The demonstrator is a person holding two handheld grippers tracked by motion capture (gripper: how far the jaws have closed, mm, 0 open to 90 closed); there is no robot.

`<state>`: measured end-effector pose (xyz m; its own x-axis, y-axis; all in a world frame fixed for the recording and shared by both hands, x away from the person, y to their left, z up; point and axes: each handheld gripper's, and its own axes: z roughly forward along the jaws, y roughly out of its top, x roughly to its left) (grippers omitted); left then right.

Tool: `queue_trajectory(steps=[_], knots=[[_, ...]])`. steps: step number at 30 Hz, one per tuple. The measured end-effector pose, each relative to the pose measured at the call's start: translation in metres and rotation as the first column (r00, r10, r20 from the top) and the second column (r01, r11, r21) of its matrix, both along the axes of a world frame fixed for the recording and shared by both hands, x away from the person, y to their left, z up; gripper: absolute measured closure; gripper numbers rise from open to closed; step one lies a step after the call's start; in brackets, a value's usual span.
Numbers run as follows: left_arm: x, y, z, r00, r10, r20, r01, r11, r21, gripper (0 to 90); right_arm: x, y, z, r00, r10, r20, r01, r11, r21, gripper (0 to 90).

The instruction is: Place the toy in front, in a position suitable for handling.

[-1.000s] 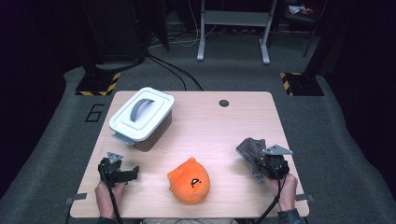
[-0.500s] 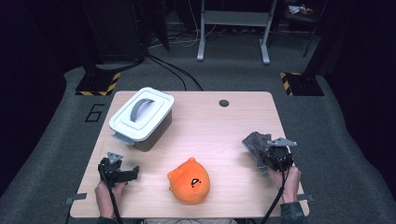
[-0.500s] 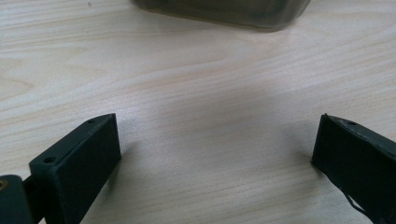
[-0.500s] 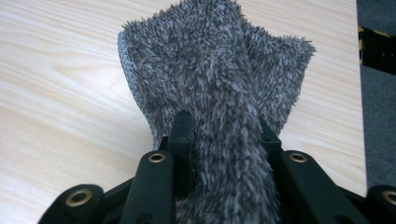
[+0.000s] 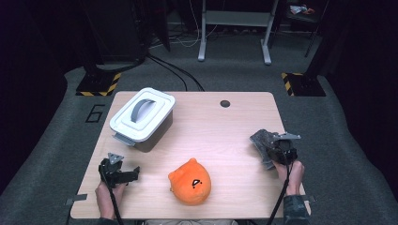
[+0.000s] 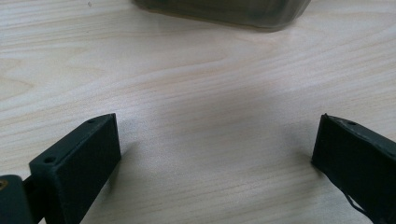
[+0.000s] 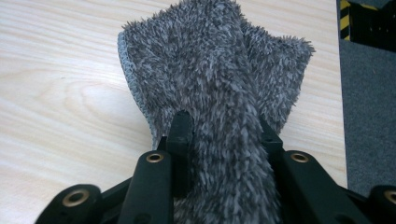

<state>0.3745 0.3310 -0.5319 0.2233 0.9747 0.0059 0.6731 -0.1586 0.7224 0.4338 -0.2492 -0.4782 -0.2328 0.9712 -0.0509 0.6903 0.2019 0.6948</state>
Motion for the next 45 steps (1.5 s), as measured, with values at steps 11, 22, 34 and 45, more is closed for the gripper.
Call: queue_trajectory(steps=[11, 22, 34, 45], knots=[[0.000, 0.000, 0.000, 1.0000, -0.001, 0.000, 0.001, 1.0000, 0.001, 0.5, 0.014, -0.007, -0.009, 0.9993, -0.034, -0.017, 0.034, 0.999, 0.001, 64.9], [0.000, 0.000, 0.000, 1.0000, 0.000, 0.000, 0.000, 1.0000, 0.000, 0.5, 0.020, -0.012, -0.015, 0.9971, -0.066, -0.038, 0.066, 0.998, 0.008, 29.3], [0.000, 0.000, 0.000, 1.0000, -0.001, 0.000, 0.001, 1.0000, 0.001, 0.5, -0.011, -0.019, 0.000, 0.9992, -0.038, 0.010, 0.038, 0.997, 0.060, 8.2], [0.000, 0.000, 0.000, 1.0000, 0.000, 0.002, 0.000, 1.0000, 0.000, 0.5, -0.053, -0.023, -0.009, 0.9987, -0.036, 0.034, 0.034, 0.997, 0.068, 0.0]])
